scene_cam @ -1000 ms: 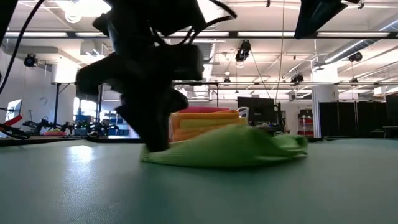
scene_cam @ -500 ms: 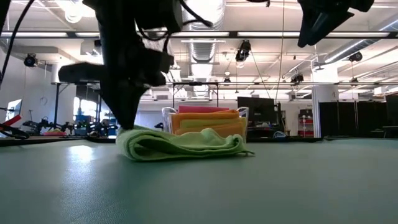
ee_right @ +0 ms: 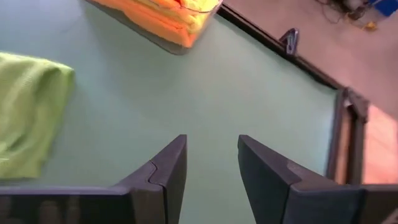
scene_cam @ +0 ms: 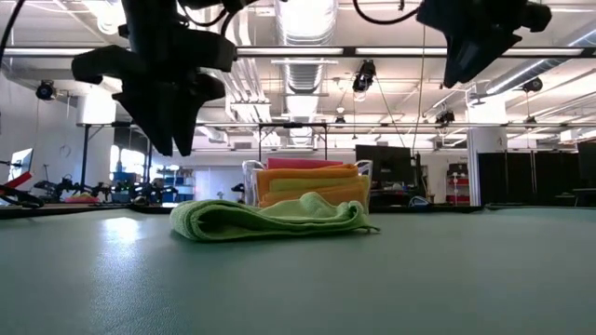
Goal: Fold microfiber towels
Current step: Stack the green microfiber towel on top of the pink microfiber towel, then return to Home Position
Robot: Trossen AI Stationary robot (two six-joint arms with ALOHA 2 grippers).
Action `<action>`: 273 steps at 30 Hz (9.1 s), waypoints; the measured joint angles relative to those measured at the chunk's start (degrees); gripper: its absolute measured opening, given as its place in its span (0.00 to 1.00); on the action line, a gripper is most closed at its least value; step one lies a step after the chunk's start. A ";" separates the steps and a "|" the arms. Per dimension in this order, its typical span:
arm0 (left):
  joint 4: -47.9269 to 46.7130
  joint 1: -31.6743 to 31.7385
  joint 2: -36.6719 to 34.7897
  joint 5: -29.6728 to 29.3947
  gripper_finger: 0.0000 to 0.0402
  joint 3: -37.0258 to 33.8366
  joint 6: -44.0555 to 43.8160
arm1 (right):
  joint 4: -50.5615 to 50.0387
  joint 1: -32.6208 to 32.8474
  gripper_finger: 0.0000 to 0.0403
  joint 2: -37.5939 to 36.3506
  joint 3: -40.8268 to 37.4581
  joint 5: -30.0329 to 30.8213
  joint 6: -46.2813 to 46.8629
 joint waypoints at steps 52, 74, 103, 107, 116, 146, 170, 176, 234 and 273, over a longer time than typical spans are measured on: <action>38.37 -0.01 -10.95 3.39 0.39 -30.02 -39.82 | 88.76 -31.17 0.53 7.06 -24.44 -50.50 -83.35; 41.06 2.96 -5.86 6.38 0.39 -30.34 -39.89 | 70.22 -35.52 0.53 22.05 -6.54 -54.72 -79.16; 48.36 9.72 -8.55 11.37 0.39 -34.01 -56.58 | 70.28 -35.56 0.38 23.48 -6.91 -54.43 -75.53; 49.43 9.73 -7.50 10.86 0.39 -33.96 -56.65 | 70.28 -35.56 0.38 23.48 -6.91 -54.57 -75.81; 55.13 9.66 -1.71 5.90 0.36 -33.81 -56.42 | 70.26 -35.52 0.33 23.48 -6.93 -54.52 -75.95; 60.57 10.61 -1.26 -2.18 0.04 -23.91 -42.71 | 61.76 -35.45 0.02 9.19 -5.10 -50.30 -71.75; 58.34 24.27 -2.03 -4.57 0.04 -6.02 -24.74 | 59.03 -44.41 0.02 -4.04 -5.05 -38.53 -71.43; 56.65 28.30 -2.13 -4.54 0.04 -2.09 -19.25 | 58.98 -48.67 0.02 -4.53 -3.17 -38.59 -74.34; 45.46 43.63 2.88 -3.78 0.48 6.40 2.34 | 34.31 -56.13 0.37 14.50 24.58 -33.70 -67.47; 44.65 27.29 -44.47 -0.83 0.18 -27.85 -17.66 | 33.27 -42.80 0.25 6.52 20.53 -38.74 -86.11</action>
